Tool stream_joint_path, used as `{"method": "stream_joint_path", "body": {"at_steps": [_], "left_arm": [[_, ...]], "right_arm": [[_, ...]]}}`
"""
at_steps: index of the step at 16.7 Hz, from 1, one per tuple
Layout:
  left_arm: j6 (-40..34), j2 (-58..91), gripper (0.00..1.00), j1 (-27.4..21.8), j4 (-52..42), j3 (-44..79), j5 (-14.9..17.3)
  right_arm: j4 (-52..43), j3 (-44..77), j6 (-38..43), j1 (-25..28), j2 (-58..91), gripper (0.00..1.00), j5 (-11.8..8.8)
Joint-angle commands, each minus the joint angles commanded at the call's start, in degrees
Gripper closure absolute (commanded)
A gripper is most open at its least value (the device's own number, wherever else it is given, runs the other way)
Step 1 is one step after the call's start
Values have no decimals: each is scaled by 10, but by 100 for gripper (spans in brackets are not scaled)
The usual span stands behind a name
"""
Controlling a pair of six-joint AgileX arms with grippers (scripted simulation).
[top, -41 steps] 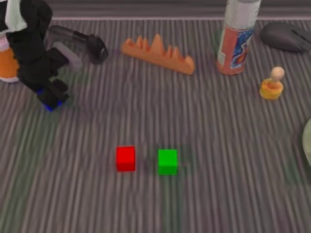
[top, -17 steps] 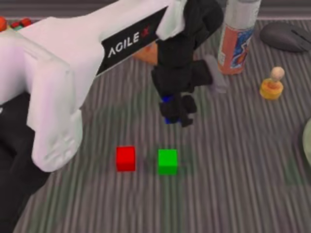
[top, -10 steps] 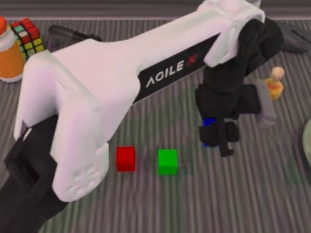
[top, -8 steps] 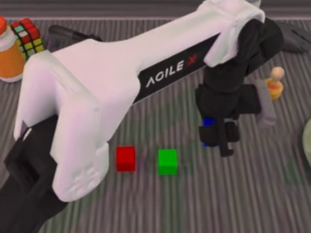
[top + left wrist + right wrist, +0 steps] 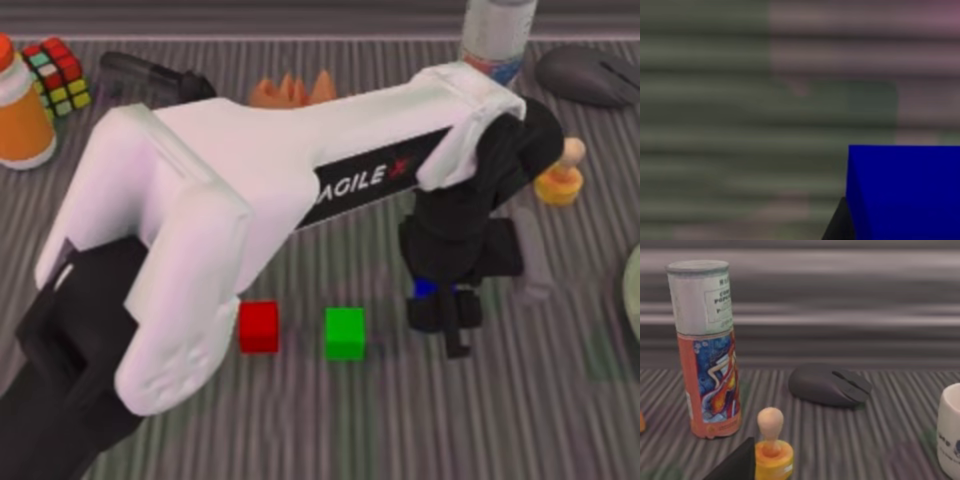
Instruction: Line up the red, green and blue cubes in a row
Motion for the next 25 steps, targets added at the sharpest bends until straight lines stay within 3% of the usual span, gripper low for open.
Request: {"method": "stream_joint_path", "body": {"at_steps": [5,18,25], "left_arm": [[0,2,100,0,17,-17,0],[0,2,2,0,17,-17,0],[0,2,0,0,17,-17,0]], "right_arm": [[0,0,0,0,0,0,0],[0,0,0,0,0,0,0],[0,0,0,0,0,0,0]]}}
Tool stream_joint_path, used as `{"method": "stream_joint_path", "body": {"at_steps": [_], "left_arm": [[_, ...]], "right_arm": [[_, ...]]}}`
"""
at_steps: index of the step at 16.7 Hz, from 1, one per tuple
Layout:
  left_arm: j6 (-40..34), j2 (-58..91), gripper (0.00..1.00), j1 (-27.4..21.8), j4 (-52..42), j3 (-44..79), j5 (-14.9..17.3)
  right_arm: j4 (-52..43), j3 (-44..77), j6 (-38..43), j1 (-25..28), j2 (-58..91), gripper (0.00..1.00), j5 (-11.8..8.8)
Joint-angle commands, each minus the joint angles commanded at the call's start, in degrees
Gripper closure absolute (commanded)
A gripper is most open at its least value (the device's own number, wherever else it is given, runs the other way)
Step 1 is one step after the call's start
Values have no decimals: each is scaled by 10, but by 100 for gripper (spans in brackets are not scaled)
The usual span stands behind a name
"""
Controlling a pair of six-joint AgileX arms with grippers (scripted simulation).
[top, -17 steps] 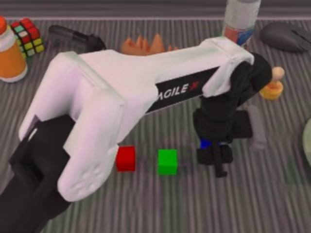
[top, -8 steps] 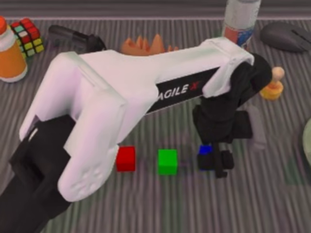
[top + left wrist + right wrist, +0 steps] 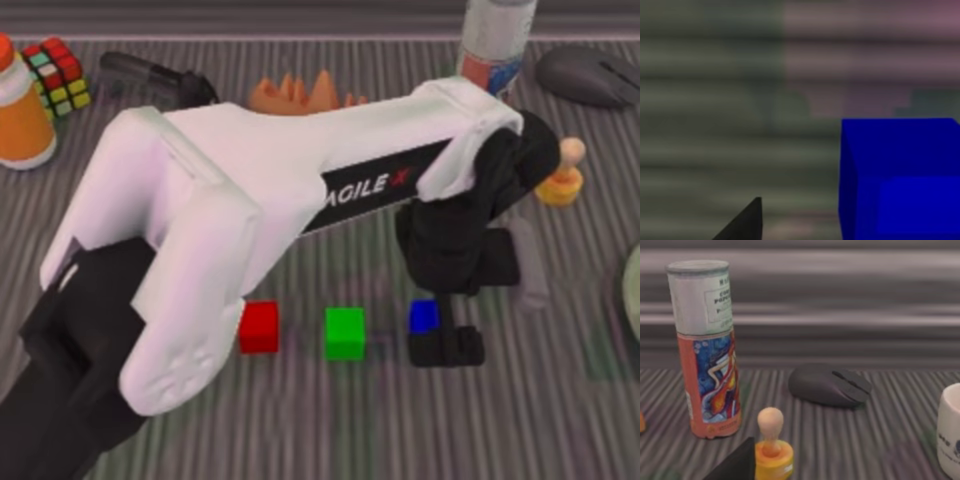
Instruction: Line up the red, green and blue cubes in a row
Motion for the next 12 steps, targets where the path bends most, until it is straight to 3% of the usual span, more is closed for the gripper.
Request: {"method": "stream_joint_path", "body": {"at_steps": [4,12], "left_arm": [[0,1,0,1,-10,10,0],[0,-6,0,12,-154,148,0]], "right_arm": [[0,0,0,0,0,0,0],[0,0,0,0,0,0,0]]}}
